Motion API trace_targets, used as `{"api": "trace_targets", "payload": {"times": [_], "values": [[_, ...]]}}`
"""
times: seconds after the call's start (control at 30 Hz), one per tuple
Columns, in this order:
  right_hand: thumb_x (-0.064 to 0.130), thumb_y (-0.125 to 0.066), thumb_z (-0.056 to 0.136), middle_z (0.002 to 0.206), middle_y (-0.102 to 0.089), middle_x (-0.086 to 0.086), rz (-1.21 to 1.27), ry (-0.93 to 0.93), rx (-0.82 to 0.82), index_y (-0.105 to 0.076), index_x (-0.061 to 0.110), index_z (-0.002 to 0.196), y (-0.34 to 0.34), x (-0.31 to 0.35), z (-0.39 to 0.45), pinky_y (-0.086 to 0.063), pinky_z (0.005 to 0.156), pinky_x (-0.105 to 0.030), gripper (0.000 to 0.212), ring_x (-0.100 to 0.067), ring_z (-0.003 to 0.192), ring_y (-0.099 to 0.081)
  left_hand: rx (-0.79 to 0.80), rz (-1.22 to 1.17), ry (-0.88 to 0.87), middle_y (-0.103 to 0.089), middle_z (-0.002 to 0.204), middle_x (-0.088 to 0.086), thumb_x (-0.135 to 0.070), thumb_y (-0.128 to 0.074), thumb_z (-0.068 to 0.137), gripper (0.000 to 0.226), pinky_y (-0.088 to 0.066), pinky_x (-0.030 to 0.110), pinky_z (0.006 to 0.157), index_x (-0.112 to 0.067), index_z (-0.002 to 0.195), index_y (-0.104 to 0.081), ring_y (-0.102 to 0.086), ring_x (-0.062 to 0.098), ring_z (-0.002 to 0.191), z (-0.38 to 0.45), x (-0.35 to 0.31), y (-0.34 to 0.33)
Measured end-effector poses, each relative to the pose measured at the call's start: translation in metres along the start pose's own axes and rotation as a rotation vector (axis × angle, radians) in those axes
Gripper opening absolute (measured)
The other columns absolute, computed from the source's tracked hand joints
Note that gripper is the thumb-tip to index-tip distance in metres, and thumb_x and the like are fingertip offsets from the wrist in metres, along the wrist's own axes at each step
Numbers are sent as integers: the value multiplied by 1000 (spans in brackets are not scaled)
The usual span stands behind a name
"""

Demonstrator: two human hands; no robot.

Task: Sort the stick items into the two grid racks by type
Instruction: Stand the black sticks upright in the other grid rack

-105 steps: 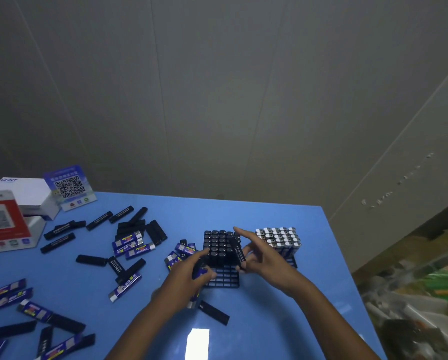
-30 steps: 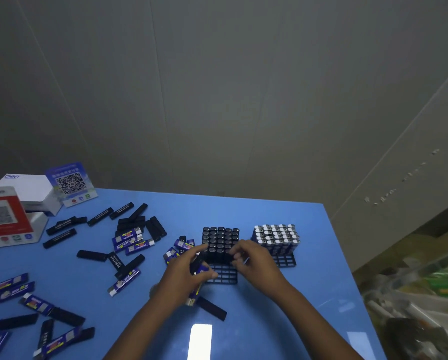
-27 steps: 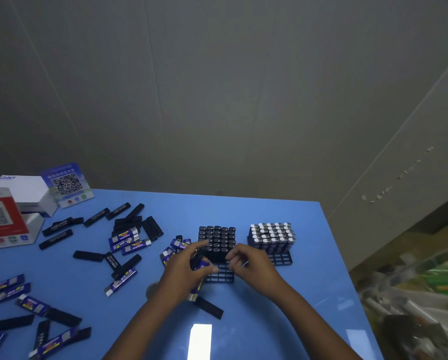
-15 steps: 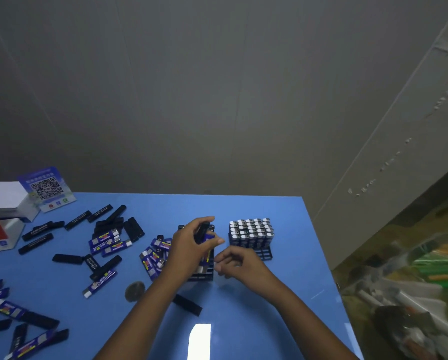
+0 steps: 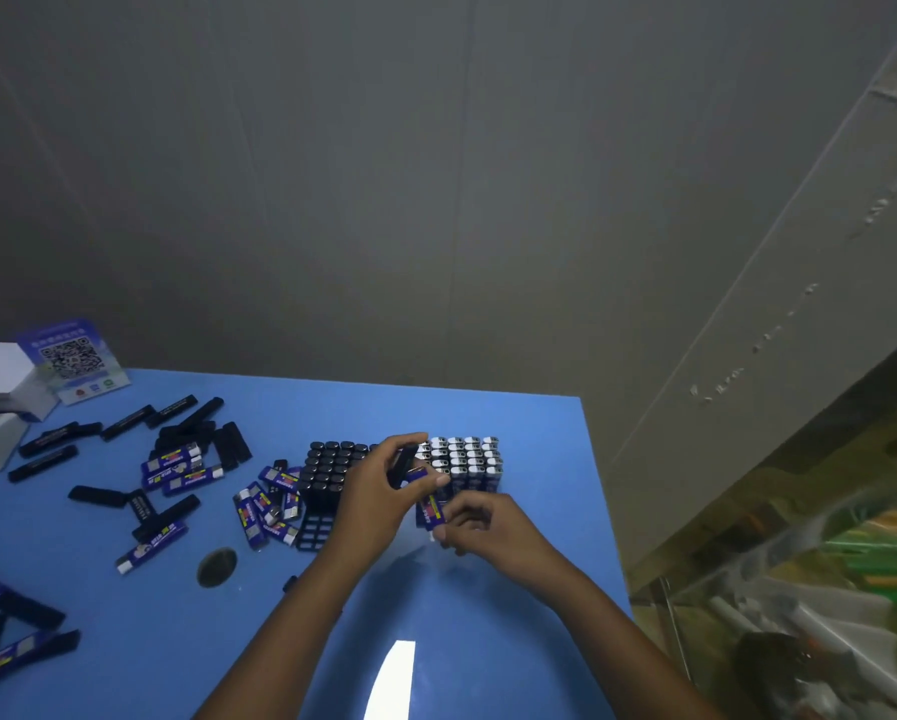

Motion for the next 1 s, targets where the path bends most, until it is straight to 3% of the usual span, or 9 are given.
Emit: {"api": "trace_targets", "payload": {"times": [0.13,0.3,0.6,0.8,0.9,1.0], "values": [[12,-79,83,77,-72,-6,-105,30,-91,-70,15,84,22,-7,2,-56,70,-28,10,-13,71,-64,-63,-13,42,-71,80,-2,-6,-79,78,42,-51,16,77,-18,115,-62,-64,2,76,-7,7,5],[5,-77,80,77,-71,2,-398,104,-226,-69,18,82,39,-9,10,-47,66,-13,15,-4,66,-63,-86,40,80,-70,80,-2,-8,-75,83,39,-48,8,74,-11,119,-62,-63,-1,75,-18,19,15],[4,-71,83,78,-62,9,-561,249,-182,-71,19,90,26,-1,33,-43,65,-11,16,-4,70,-58,-109,131,97,-70,82,-21,-13,-72,87,37,-47,6,71,-19,121,-61,-64,-5,82,-22,34,29],[14,-67,85,85,-60,9,-692,299,-120,-63,36,102,17,-3,45,-46,69,-22,28,-9,75,-57,-108,171,90,-73,84,-17,-7,-61,94,34,-45,5,69,-23,123,-57,-64,7,91,-25,50,34],[17,-66,87,81,-61,12,-720,321,-103,-66,34,98,12,-3,50,-43,67,-18,21,-3,75,-55,-102,162,98,-73,85,-16,-5,-58,95,35,-44,6,71,-25,123,-57,-63,8,92,-25,54,35],[16,-71,86,77,-66,8,-674,227,-104,-66,27,98,7,-3,57,-46,67,-20,16,-3,70,-58,-117,139,109,-74,86,-15,-3,-58,94,37,-46,6,71,-28,121,-58,-63,4,89,-24,58,34]]}}
Point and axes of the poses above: each hand's wrist, its own z-axis towards the middle knuckle, its own y-axis out of the back of the hand, x = y × z, the point moved 1 cm from there along z, towards the middle knuckle
